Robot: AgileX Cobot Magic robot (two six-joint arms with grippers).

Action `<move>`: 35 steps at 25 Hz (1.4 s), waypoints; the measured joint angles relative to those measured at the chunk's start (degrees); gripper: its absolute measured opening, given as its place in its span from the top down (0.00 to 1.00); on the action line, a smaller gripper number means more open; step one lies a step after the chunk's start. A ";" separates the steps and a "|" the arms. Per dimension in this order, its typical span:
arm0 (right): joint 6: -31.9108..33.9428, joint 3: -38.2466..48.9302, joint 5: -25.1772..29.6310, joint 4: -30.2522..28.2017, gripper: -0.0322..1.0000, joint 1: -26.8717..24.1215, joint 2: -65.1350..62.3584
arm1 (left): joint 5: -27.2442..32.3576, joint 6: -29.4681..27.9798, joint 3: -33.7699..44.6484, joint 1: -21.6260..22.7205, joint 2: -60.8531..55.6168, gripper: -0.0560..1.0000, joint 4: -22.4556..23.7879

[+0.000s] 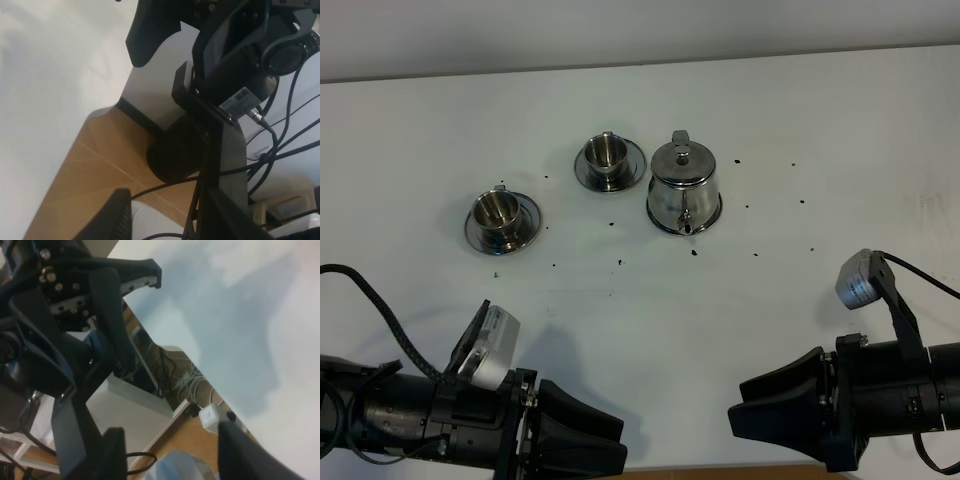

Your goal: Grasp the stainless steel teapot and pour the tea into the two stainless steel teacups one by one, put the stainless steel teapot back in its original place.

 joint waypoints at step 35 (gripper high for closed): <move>0.00 0.00 0.00 3.29 0.56 0.00 0.00 | 0.12 -26.70 -11.94 6.19 -5.48 0.57 7.63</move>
